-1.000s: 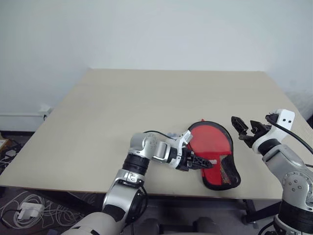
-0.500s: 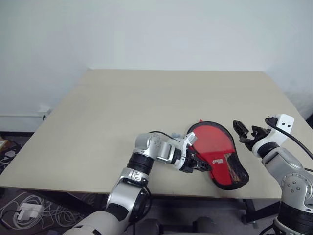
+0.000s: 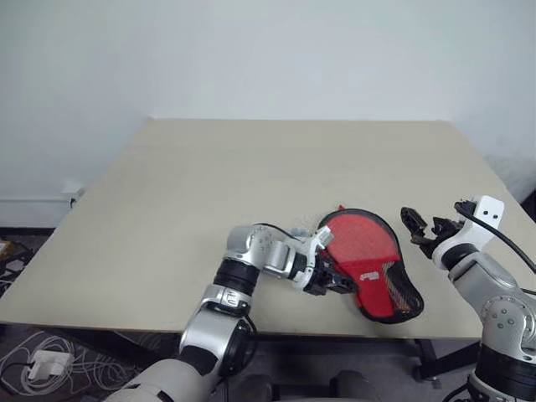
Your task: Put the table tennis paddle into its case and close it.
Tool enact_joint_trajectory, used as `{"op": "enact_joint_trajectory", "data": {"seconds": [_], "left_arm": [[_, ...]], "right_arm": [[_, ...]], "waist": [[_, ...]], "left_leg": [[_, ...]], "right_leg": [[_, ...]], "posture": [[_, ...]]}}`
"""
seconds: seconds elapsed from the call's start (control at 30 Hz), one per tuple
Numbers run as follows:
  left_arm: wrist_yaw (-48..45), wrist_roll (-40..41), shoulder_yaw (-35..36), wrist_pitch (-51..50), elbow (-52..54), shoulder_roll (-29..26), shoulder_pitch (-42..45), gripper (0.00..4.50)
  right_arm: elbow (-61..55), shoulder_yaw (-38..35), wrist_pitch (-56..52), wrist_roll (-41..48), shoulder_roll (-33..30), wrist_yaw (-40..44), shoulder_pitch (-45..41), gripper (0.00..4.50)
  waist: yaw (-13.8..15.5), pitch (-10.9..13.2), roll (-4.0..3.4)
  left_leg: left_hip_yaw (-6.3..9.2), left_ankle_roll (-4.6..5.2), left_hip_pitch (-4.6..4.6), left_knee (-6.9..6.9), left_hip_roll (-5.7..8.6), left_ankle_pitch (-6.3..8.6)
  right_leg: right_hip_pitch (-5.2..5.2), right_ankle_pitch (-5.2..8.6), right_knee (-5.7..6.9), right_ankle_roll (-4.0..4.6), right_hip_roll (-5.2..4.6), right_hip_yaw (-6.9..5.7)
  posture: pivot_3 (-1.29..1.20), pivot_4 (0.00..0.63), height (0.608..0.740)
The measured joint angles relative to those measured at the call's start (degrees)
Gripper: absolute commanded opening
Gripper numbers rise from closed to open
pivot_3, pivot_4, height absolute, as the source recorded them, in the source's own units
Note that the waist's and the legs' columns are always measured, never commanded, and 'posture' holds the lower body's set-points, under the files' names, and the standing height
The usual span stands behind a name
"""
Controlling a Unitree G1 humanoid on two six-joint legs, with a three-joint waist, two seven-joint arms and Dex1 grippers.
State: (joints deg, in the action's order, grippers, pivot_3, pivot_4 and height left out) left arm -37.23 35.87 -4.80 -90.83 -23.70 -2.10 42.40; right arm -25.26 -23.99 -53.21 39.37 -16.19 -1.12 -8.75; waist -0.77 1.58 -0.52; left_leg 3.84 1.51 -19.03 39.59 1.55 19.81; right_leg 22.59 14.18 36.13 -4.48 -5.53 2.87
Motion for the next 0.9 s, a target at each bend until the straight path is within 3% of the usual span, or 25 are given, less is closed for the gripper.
{"op": "enact_joint_trajectory", "data": {"seconds": [0.17,0.27,0.63,0.9], "left_arm": [[-3.46,9.87,-5.67,-0.81,7.21,-11.5,-3.27,0.05],[-3.27,14.29,-7.57,-0.94,9.58,-14.94,-4.47,0.05],[1.39,25.35,-16.18,-0.71,10.55,-13.0,-4.5,0.05],[2.37,31.12,-22.38,-0.58,10.71,-15.46,-3.28,0.05]], "right_arm": [[-0.06,-0.1,-0.03,0.0,-0.69,0.01,0.07,4.5],[-0.03,-0.04,-0.06,-0.01,-0.86,0.02,0.05,4.5],[-0.02,0.69,-0.81,0.0,-1.23,0.02,-0.23,4.5],[-0.41,0.72,-1.57,0.03,-1.22,-0.01,0.1,4.5]], "waist": [[-0.63,0.0,-0.01],[-0.51,0.0,-0.01],[-0.35,0.0,0.0],[-0.35,0.0,0.0]], "left_leg": [[-0.02,-0.06,-0.03,-0.06,-0.02,-0.03],[-0.02,-0.07,-0.06,-0.06,0.02,-0.04],[-0.02,-0.07,-0.11,-0.01,0.14,-0.04],[-0.02,-0.06,-0.11,0.0,0.14,-0.04]], "right_leg": [[0.15,0.0,0.08,0.0,-0.01,0.1],[0.17,0.0,0.09,0.01,-0.06,0.1],[0.17,0.01,0.08,0.0,-0.17,0.08],[0.16,0.01,0.08,-0.01,-0.16,0.08]], "posture": [[0.0,0.0,0.716],[0.0,0.0,0.716],[0.0,0.0,0.716],[0.0,0.0,0.716]]}}
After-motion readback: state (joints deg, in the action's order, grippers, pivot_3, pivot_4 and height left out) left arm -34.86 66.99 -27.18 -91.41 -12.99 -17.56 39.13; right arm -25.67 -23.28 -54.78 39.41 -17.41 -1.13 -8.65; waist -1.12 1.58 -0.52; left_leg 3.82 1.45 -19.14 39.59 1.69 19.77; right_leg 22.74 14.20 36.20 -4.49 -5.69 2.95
